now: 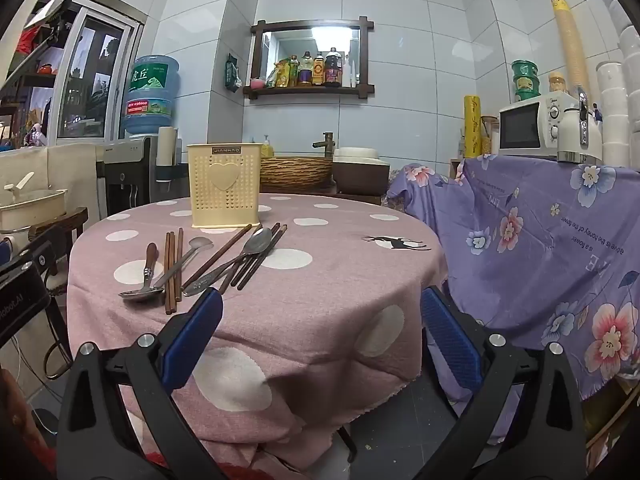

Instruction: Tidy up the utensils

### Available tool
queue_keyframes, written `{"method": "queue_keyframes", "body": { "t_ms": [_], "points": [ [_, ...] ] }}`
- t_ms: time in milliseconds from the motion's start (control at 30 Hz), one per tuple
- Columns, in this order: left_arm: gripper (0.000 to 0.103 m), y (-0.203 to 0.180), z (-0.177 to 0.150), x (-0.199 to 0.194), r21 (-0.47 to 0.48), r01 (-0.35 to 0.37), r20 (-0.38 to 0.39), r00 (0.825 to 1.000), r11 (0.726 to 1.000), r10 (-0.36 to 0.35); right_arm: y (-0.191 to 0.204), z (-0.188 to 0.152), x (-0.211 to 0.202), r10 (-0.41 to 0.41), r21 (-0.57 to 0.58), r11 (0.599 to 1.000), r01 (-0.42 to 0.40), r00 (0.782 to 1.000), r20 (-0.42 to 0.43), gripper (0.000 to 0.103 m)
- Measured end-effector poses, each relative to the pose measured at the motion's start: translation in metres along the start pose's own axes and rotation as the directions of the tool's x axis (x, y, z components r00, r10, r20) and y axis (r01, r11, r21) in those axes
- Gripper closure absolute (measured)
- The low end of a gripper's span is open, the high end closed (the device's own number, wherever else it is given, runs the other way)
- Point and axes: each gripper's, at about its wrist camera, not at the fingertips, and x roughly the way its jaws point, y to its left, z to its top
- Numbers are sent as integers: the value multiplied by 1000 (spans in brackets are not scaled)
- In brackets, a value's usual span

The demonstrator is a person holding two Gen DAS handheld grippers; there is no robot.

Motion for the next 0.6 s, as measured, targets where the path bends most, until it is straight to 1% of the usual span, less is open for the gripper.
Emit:
{"method": "queue_keyframes", "body": {
  "t_ms": [600],
  "points": [
    [5,0,0,0,3,-2,-7,1000,1000,2,0,-1,-2,-1,-1,1000,1,1000,-1,5]
  ]
}}
